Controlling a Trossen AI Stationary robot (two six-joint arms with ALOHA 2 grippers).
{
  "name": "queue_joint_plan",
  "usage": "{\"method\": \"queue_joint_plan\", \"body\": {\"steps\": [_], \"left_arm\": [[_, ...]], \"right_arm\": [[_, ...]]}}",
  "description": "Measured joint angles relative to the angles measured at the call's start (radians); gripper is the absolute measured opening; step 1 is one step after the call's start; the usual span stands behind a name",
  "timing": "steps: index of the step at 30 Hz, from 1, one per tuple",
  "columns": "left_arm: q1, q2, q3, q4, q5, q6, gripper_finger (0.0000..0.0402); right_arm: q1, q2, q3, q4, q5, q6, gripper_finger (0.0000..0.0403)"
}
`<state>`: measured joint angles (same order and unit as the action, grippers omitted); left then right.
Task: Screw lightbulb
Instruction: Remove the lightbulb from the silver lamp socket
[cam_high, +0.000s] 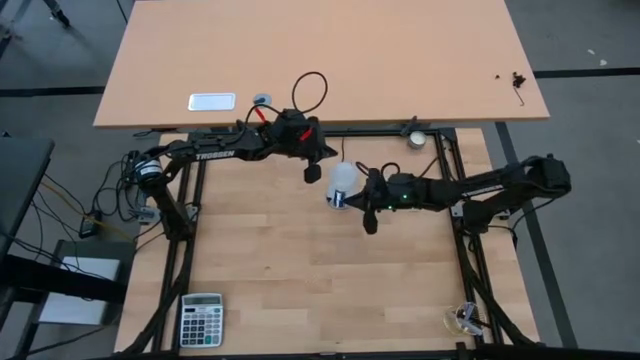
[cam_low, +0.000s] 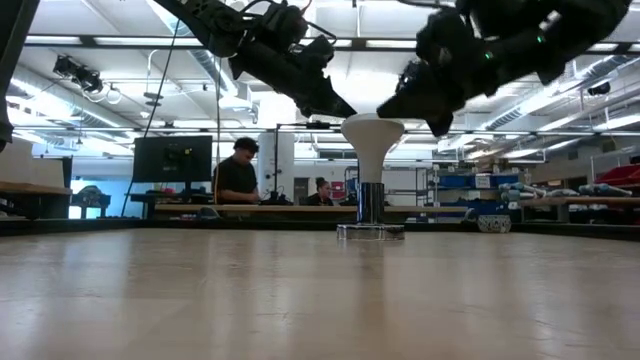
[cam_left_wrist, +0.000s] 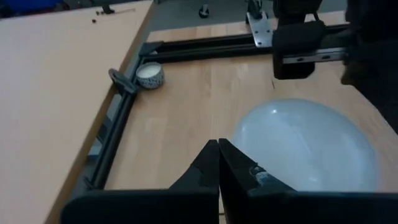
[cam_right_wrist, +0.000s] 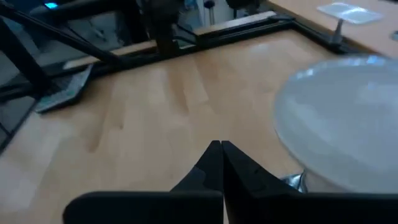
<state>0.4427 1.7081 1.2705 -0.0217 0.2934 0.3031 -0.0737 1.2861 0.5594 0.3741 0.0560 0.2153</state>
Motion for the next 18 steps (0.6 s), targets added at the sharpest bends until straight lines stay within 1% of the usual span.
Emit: {"method": "queue_joint_plan", "body": {"steps": [5, 8, 13, 18], "left_arm": [[0.000, 0.010, 0.001, 0.042, 0.003, 0.005, 0.0000], [0.000, 0.032, 0.001, 0.055, 0.008, 0.005, 0.0000], [-0.005, 0.048, 0.001, 0.050, 0.020, 0.006, 0.0000], [-0.005, 0.057, 0.001, 0.050, 0.033, 0.007, 0.0000]], "right_arm": [[0.015, 0.027, 0.117, -0.188, 0.102, -0.035, 0.0003], [0.014, 0.045, 0.167, -0.256, 0.110, -0.054, 0.0003], [0.009, 0.053, 0.202, -0.332, 0.110, -0.063, 0.0003], [-0.006, 0.054, 0.207, -0.338, 0.110, -0.063, 0.0003]]}}
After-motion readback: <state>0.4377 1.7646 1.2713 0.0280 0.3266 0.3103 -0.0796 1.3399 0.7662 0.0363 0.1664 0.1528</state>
